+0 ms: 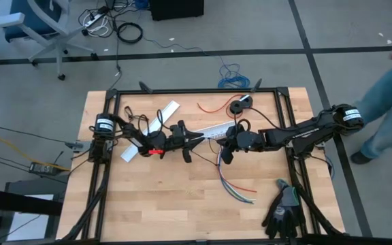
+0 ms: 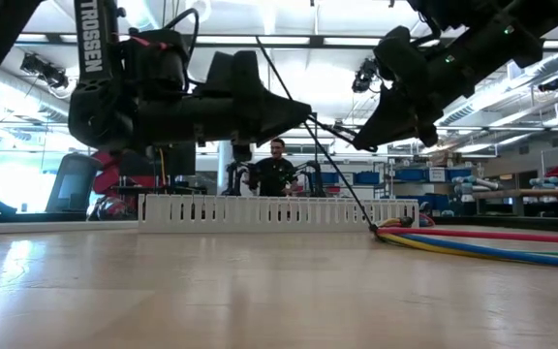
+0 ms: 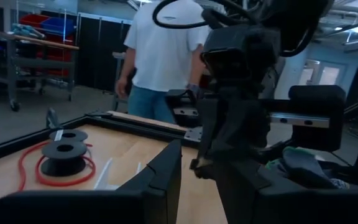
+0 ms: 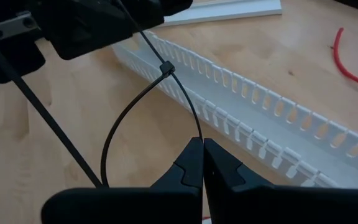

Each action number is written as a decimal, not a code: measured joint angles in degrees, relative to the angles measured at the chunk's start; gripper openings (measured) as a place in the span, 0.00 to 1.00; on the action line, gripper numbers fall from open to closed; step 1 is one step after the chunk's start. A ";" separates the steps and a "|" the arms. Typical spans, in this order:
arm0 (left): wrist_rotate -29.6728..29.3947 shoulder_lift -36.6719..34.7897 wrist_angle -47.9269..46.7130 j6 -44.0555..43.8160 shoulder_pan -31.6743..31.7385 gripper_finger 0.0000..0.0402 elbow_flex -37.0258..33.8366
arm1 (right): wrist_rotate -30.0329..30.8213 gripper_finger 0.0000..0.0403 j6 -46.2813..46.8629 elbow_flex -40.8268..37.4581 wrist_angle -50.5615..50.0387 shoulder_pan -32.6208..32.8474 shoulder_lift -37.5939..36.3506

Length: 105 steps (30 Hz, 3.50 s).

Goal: Ziptie cables
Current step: Wrap the cables together using the black zip tie

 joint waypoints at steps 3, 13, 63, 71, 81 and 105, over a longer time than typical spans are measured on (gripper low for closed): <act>0.38 0.00 0.03 0.02 0.02 0.25 0.49 | -0.37 0.00 0.25 0.00 -0.13 -0.33 0.02; -0.56 -0.02 -0.51 0.04 0.04 0.25 0.41 | -0.42 0.00 0.26 0.00 -0.20 -0.34 0.02; -1.60 -0.04 -0.17 -1.55 0.37 0.13 2.18 | -2.87 0.00 0.37 0.00 -2.38 -0.78 0.07; -0.37 -0.04 -1.20 -1.44 0.37 0.02 2.14 | -2.30 0.00 -0.11 0.00 -2.38 -0.78 0.07; -0.11 -0.04 -1.20 0.04 0.37 0.01 2.10 | -2.27 0.00 0.16 0.00 -2.40 -0.52 0.07; 4.30 -0.09 -2.80 -4.44 2.21 0.00 2.10 | -2.10 0.24 -6.43 0.00 1.19 -0.74 0.07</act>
